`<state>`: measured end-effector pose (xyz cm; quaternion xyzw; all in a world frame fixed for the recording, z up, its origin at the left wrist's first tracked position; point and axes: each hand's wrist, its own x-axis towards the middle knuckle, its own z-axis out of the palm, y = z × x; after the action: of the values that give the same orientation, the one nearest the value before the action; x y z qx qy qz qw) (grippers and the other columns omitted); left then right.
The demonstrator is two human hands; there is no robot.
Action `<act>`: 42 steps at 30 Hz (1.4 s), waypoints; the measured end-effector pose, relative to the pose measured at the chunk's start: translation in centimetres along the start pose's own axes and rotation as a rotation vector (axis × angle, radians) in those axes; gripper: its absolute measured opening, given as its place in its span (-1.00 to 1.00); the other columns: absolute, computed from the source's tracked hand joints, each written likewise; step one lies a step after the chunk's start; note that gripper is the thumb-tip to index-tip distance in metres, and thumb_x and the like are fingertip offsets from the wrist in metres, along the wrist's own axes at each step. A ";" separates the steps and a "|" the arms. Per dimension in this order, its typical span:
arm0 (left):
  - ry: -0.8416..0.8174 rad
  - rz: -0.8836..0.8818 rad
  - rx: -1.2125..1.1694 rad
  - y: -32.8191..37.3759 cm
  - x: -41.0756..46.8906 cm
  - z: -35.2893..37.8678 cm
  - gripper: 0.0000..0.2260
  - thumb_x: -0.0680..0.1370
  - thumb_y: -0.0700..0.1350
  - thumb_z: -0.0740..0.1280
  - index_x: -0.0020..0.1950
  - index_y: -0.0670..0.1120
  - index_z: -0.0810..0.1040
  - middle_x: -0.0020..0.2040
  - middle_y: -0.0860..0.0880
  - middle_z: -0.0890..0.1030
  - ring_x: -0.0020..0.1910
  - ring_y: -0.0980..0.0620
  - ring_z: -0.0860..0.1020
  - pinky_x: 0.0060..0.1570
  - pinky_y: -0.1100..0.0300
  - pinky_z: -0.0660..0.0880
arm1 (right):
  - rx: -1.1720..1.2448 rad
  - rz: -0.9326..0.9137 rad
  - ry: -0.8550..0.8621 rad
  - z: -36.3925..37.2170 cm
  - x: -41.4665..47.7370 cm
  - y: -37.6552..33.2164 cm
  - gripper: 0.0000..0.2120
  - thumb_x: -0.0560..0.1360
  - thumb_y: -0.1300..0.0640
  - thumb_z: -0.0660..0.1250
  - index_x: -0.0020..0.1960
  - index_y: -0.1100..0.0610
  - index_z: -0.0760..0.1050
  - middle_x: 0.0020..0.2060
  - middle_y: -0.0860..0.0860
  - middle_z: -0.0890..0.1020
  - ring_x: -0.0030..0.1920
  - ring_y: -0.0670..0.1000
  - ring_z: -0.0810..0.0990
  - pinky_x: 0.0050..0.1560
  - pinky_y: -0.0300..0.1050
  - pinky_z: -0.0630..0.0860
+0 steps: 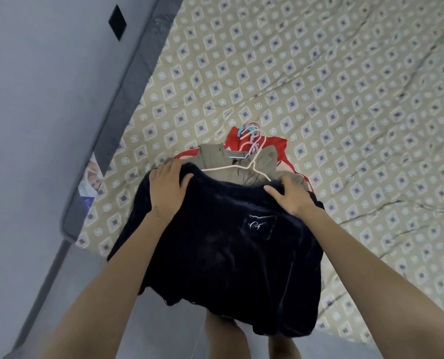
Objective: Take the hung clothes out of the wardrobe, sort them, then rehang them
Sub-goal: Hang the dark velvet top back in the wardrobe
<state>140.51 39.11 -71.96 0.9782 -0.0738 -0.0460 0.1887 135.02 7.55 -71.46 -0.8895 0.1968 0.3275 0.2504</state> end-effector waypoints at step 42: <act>0.786 -1.154 -0.104 15.8 -71.5 -23.0 -0.90 0.62 -0.03 0.31 -0.01 -0.05 0.52 -0.09 0.06 0.60 -0.15 0.06 0.51 -0.22 0.13 0.34 | -0.487 -1.472 -0.112 10.9 -52.1 -14.9 -0.60 0.57 -0.29 0.13 -0.08 0.05 0.42 -0.21 0.00 0.59 -0.17 0.09 0.53 -0.23 -0.05 0.36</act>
<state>70.81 44.46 -40.32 0.7948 0.5335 0.2151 0.1935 100.48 35.41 -38.45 -0.8034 -0.5350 0.1552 0.2104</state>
